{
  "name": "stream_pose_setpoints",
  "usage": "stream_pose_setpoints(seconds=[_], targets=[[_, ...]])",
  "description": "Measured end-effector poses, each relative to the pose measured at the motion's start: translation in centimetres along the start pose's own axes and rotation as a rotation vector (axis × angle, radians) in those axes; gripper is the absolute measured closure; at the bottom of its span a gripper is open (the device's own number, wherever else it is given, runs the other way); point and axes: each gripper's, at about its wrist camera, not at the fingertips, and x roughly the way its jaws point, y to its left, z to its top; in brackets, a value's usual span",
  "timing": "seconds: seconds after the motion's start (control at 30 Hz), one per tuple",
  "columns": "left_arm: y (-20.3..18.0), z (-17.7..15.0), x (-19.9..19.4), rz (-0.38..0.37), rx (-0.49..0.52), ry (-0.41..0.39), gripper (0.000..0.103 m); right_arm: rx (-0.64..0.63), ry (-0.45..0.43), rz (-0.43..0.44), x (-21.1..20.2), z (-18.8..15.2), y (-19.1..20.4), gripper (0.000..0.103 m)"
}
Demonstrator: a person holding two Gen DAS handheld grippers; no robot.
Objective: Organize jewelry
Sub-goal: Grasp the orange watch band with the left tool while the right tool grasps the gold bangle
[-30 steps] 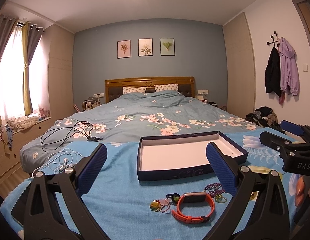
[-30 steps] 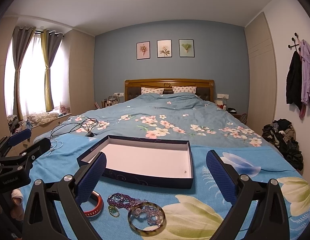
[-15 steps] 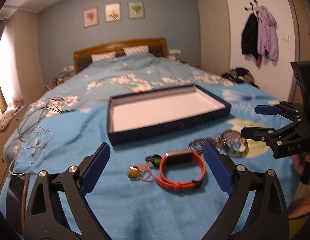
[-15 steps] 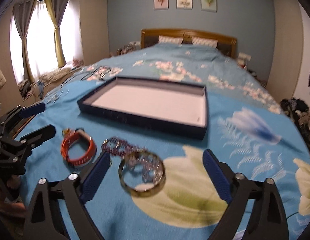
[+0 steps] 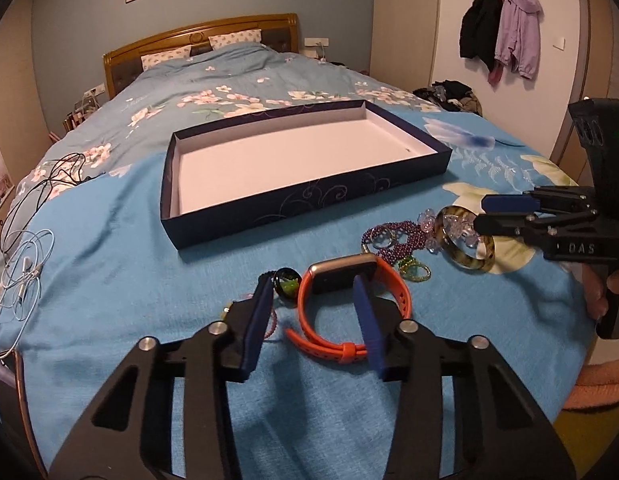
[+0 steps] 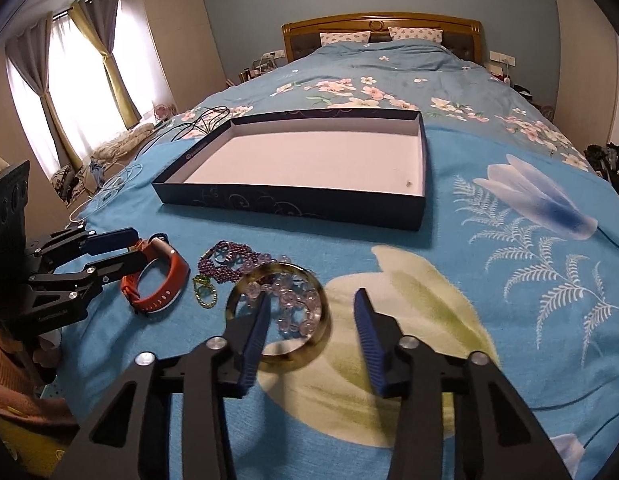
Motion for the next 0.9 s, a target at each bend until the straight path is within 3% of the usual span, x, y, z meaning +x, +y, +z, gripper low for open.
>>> stream_pose_setpoints(seconds=[0.1, 0.23, 0.57, 0.7, 0.9], targets=[[-0.4, 0.1, 0.1, -0.003, 0.014, 0.014, 0.069, 0.017, 0.014, 0.007, 0.1, 0.0, -0.6, 0.082], [-0.7, 0.1, 0.2, -0.014, 0.022, 0.03, 0.072, 0.038, 0.022, 0.008, 0.2, 0.0, -1.4, 0.092], [-0.5, 0.7, 1.5, -0.051, 0.02, 0.088, 0.072, 0.004, 0.074, 0.004, 1.3, 0.3, -1.0, 0.094], [0.0, 0.8, 1.5, -0.044, -0.009, 0.094, 0.096, 0.036, 0.052, 0.036, 0.8, 0.5, -1.6, 0.098], [-0.3, 0.8, 1.1, -0.055, -0.005, 0.1, 0.096, 0.035, 0.011, 0.05, -0.5, 1.1, -1.8, 0.097]])
